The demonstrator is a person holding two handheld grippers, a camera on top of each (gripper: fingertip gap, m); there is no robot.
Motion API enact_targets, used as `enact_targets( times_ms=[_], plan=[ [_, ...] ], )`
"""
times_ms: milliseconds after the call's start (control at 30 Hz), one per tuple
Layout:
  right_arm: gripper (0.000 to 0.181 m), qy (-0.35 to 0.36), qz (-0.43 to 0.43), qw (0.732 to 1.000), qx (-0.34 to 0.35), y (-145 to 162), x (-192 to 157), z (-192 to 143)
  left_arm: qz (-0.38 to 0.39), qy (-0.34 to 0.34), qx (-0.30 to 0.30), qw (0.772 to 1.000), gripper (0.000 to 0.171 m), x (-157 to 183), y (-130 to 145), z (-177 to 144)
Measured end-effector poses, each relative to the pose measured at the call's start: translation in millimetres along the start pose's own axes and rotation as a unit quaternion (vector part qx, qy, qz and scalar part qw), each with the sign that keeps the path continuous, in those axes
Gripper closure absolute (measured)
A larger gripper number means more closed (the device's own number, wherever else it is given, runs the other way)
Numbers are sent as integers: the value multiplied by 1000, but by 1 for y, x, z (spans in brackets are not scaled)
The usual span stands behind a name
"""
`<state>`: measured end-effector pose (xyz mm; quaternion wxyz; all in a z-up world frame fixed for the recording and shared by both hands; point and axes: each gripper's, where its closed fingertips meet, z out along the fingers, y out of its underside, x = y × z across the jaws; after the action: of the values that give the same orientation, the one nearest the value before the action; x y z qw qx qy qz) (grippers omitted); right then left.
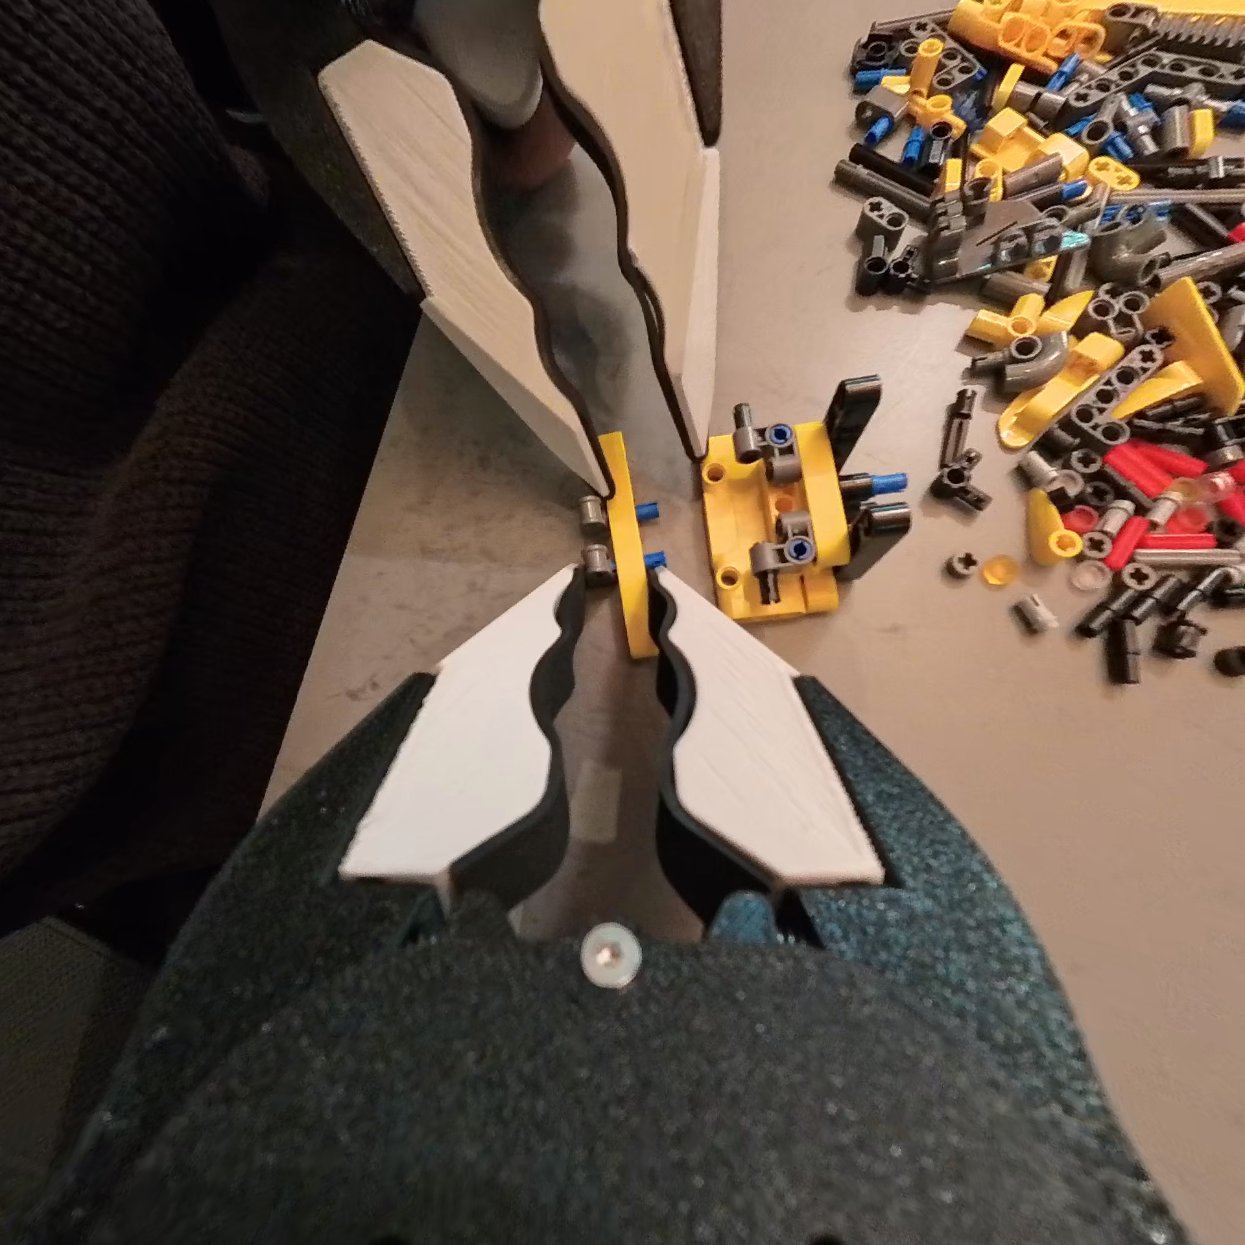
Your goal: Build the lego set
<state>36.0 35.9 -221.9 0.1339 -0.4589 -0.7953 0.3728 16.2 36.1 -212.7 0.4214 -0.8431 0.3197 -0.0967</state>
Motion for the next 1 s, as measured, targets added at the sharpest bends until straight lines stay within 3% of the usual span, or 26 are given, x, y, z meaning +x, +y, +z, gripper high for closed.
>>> enact_targets(
  times_ms=[100, 167, 233, 567, 733, 767, 867, 1000],
  plan=[
    [163, -1, 1, 1000, 1, 0, 0, 0, -3, -1, 15, 1000, 153, 1, -5, -3],
    [163, 1, 0, 1000, 0, 0, 0, 0, -13, 16, 35, 999, 141, 6, -12, -5],
    [163, 2, -1, 1000, 0, 0, 0, 0, -24, 32, 38, 998, 140, 11, -15, -4],
    [163, 5, -2, 1000, 0, 0, 0, 0, 9, 13, 1, 1000, 171, 12, -4, 3],
    [163, -2, -2, 1000, 0, 0, -2, 1, 38, 18, 6, 999, 168, 19, -6, 2],
    [163, -2, -1, 1000, 1, 0, -2, 1, 35, 31, 10, 999, 152, 22, -7, 2],
    [163, -2, -1, 1000, 1, -1, -2, 1, 19, 38, 2, 999, 163, 22, -5, 3],
    [163, -1, 0, 1000, 2, -1, -1, 1, 31, 32, -7, 999, 166, 22, -2, 4]
  ],
)
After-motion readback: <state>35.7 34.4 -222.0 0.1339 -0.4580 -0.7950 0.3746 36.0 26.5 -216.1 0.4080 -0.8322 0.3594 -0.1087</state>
